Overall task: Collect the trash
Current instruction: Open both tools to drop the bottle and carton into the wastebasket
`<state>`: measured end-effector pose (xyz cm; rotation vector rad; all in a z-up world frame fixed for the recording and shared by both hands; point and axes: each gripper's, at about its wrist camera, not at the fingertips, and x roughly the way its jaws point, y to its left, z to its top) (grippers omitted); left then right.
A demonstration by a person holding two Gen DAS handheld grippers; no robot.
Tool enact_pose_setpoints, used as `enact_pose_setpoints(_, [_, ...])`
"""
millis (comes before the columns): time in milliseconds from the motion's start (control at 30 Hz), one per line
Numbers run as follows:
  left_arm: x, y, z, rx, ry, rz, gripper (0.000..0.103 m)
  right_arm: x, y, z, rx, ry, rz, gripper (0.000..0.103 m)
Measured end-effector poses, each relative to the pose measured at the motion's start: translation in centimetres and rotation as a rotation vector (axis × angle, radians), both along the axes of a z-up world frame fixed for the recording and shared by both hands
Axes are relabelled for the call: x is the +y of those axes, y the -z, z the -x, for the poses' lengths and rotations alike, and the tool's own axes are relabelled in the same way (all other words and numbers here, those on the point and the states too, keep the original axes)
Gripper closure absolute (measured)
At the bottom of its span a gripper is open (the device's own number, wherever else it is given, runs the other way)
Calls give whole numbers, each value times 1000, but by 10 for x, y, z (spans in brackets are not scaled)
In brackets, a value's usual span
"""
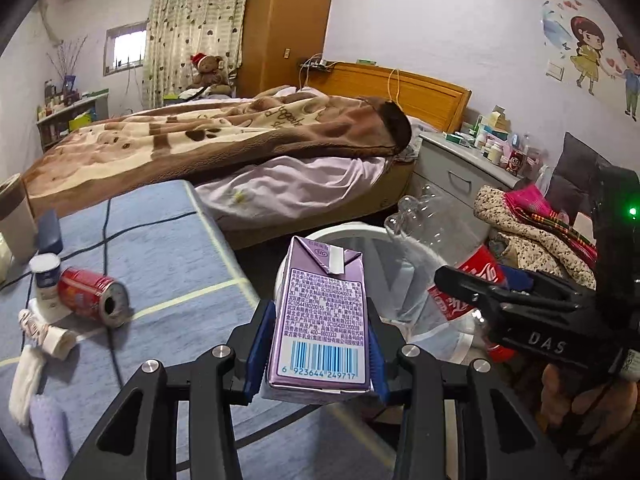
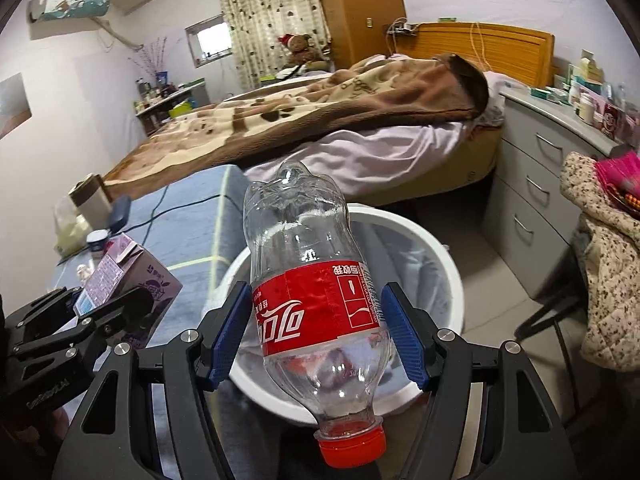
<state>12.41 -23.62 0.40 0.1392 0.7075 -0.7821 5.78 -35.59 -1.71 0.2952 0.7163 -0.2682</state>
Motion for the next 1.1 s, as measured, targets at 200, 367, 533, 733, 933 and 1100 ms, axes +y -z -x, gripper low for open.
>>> enact_pose_setpoints(200, [-26,7,-5,9,29,-12,61,-14,6,-5,26,43,17,35])
enact_pose_setpoints(367, [-41,13,-9,20,47,-19,61,-24,15,-6,57,71,17,34])
enact_pose_setpoints(533, [-50,18,-16,37,54,-14,56,-34,22,-9,96,79,-3,34])
enact_pose_setpoints(733, [-53,22,-22,57,60,-4,46,-37,29,-11,113,103,-36,34])
enact_pose_setpoints(933, [-49,24,-27,67,48,0,43,-37,27,-13,103,110,-18,28])
enact_pose_setpoints(1100, [-41,22,-26,60,30,8,42,-38,26,-13,100,112,-23,27])
